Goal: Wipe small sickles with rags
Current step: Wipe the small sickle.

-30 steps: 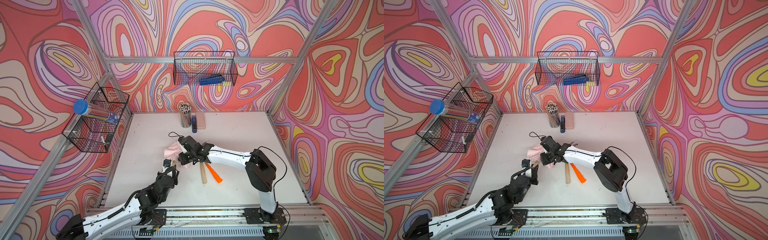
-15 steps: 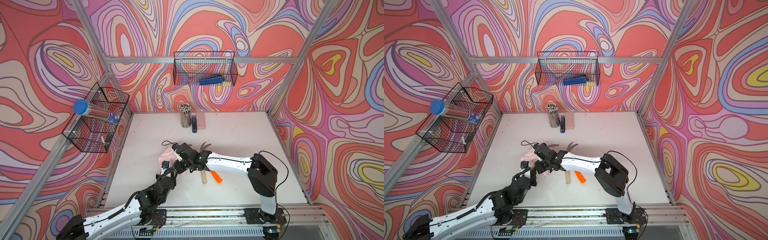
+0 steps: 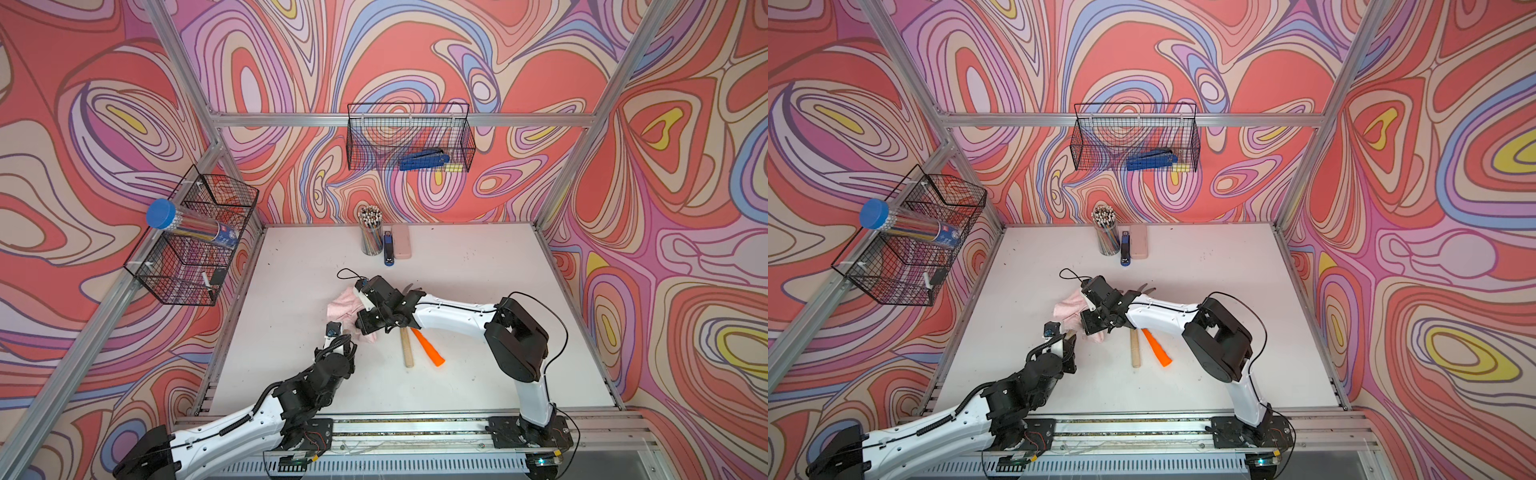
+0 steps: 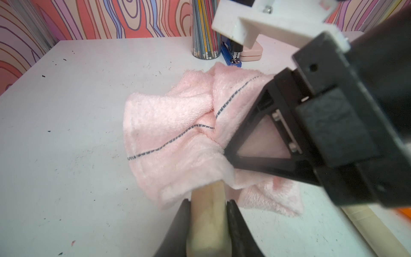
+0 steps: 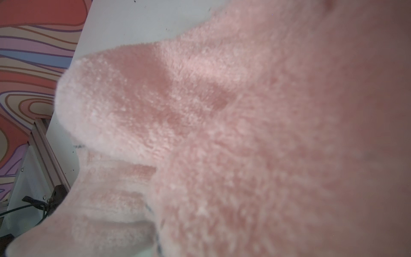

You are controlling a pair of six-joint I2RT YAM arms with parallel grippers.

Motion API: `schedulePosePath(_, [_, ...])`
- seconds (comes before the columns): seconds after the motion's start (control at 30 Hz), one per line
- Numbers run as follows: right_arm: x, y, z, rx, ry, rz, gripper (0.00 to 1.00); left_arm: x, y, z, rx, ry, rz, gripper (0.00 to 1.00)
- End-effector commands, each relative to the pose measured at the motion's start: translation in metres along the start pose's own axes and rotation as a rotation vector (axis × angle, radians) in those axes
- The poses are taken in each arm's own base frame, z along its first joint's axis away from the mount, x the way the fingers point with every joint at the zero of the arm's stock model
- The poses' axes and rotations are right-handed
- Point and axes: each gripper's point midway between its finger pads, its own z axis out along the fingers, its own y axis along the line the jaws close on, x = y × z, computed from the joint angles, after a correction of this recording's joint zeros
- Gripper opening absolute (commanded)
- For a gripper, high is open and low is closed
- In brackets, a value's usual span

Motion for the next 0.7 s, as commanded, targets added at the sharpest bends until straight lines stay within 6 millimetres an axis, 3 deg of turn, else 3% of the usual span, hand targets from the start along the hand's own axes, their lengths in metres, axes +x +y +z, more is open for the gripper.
schedulePosePath(0.0, [0.000,0.031,-0.004,-0.087,-0.006,-0.052,0.00,-0.012,-0.010,0.000,0.039,-0.032,-0.042,0.00])
schedulePosePath(0.17, [0.002,0.079,-0.029,-0.279,-0.051,-0.118,0.00,-0.013,-0.010,0.001,0.030,-0.033,-0.042,0.00])
schedulePosePath(0.37, [0.007,0.105,-0.048,-0.423,-0.068,-0.160,0.00,-0.013,-0.010,0.001,0.029,-0.033,-0.040,0.00])
schedulePosePath(0.57, [0.011,0.108,-0.044,-0.451,-0.049,-0.159,0.00,-0.013,-0.009,0.000,0.028,-0.035,-0.041,0.00])
schedulePosePath(0.67, [0.006,0.082,-0.029,-0.300,-0.051,-0.117,0.00,-0.014,-0.009,0.000,0.028,-0.034,-0.042,0.00])
